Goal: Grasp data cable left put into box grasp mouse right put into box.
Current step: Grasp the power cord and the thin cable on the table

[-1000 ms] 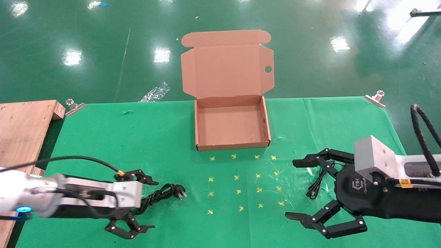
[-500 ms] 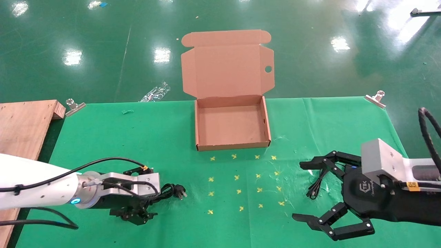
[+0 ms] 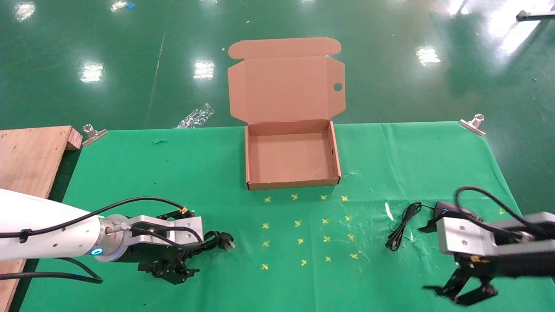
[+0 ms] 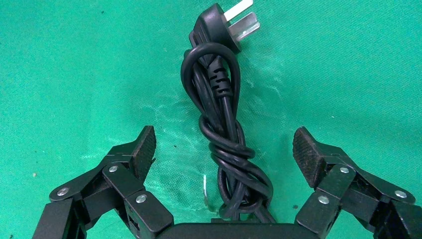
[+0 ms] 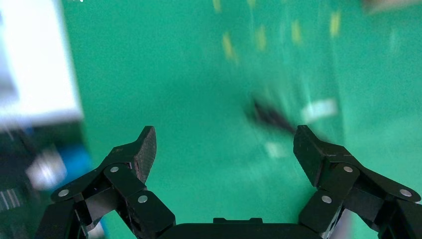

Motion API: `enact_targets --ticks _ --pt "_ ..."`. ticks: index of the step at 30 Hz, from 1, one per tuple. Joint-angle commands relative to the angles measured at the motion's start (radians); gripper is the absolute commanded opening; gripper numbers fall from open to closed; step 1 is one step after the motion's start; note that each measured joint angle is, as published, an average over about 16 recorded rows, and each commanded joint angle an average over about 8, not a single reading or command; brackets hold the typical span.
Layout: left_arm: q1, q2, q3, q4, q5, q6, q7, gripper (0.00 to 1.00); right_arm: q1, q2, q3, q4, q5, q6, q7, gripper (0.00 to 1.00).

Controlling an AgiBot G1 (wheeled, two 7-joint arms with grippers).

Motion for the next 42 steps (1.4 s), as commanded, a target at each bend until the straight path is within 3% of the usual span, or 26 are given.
enact_targets --ticks 1,5,11,26,34,42 --pt "0.000 0.000 0.000 0.000 0.000 0.000 0.000 1.00 0.060 -0.037 -0.049 -0.003 -0.129 -0.021 -0.003 1.00" --pt "0.000 0.000 0.000 0.000 0.000 0.000 0.000 1.00 0.099 -0.125 -0.121 -0.028 -0.281 0.002 -0.036 1.00" --pt "0.000 0.000 0.000 0.000 0.000 0.000 0.000 1.00 0.095 -0.232 -0.184 -0.098 -0.412 0.086 -0.096 1.00" --pt "0.000 0.000 0.000 0.000 0.000 0.000 0.000 0.98 0.137 -0.377 -0.239 -0.361 -0.509 0.186 -0.224 0.99" --pt "0.000 0.000 0.000 0.000 0.000 0.000 0.000 0.00 0.142 -0.397 -0.244 -0.405 -0.523 0.213 -0.236 0.00" --pt "0.000 0.000 0.000 0.000 0.000 0.000 0.000 0.00 0.142 -0.390 -0.242 -0.393 -0.517 0.206 -0.234 0.00"
